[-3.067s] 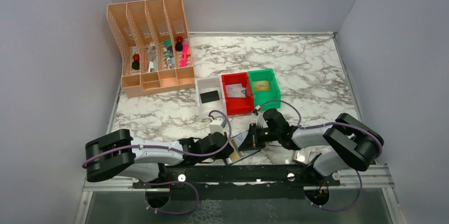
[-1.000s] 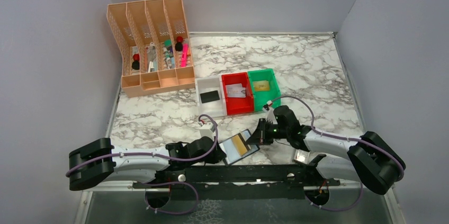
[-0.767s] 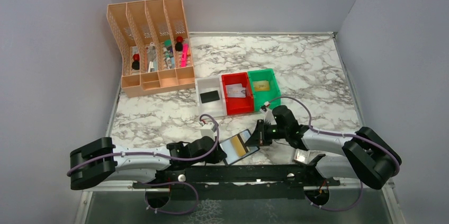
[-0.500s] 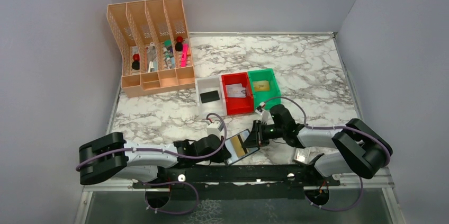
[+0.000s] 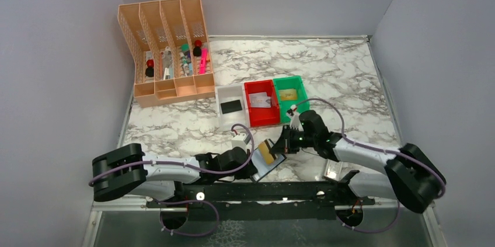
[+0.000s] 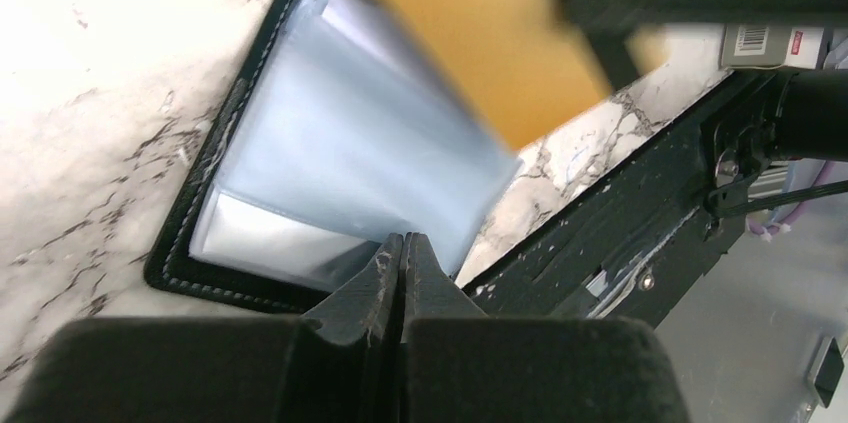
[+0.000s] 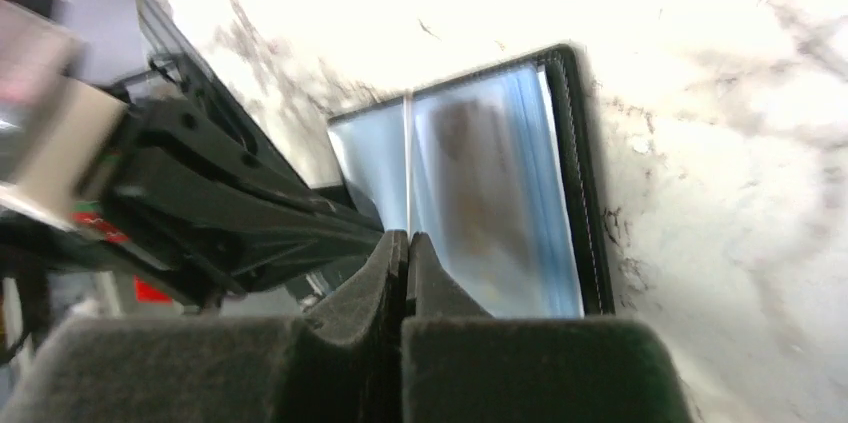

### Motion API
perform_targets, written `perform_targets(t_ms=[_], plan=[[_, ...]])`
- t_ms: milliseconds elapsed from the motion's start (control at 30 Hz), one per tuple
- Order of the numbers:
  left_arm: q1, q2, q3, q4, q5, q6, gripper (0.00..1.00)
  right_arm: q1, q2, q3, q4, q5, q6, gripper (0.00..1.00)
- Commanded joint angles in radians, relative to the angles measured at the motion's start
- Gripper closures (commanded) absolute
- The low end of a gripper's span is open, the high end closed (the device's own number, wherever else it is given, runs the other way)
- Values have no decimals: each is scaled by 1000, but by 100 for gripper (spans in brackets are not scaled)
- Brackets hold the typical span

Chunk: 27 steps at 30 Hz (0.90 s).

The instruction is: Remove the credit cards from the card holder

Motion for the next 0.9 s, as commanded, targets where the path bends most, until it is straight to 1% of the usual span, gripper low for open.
perform_targets(t_ms=[0, 133, 233, 300, 400, 467, 533, 600, 667, 700, 733, 800, 867], plan=[[-3, -66, -44, -191, -49, 18, 100, -5, -233, 88, -214, 286, -112, 99], [12, -178, -25, -306, -107, 54, 100, -5, -384, 161, -349, 474, -224, 99], [55, -224, 13, -380, -121, 117, 100, -5, -472, 183, -353, 607, -301, 99], [111, -236, 38, -418, -118, 167, 100, -6, -510, 183, -309, 670, -409, 99], [226, -265, 60, -432, -74, 237, 100, -5, -527, 153, -162, 721, -627, 99], [283, -309, 73, -433, -48, 269, 100, -5, -505, 135, -64, 745, -776, 99], [317, -347, 85, -439, -36, 288, 99, -5, -459, 135, -7, 750, -953, 99], [332, -375, 94, -448, -30, 302, 94, -5, -398, 147, 36, 785, -1075, 99], [342, -385, 99, -468, -28, 311, 86, -5, -332, 180, 33, 830, -1162, 99], [345, -388, 100, -480, -28, 312, 81, -5, -301, 199, 20, 846, -1199, 99], [347, -392, 97, -488, -26, 312, 73, -5, -277, 212, 12, 846, -1237, 99], [348, -401, 88, -491, -21, 309, 61, -5, -227, 205, 61, 854, -1333, 99], [348, -416, 75, -485, -11, 305, 51, -5, -177, 194, 111, 844, -1440, 99]])
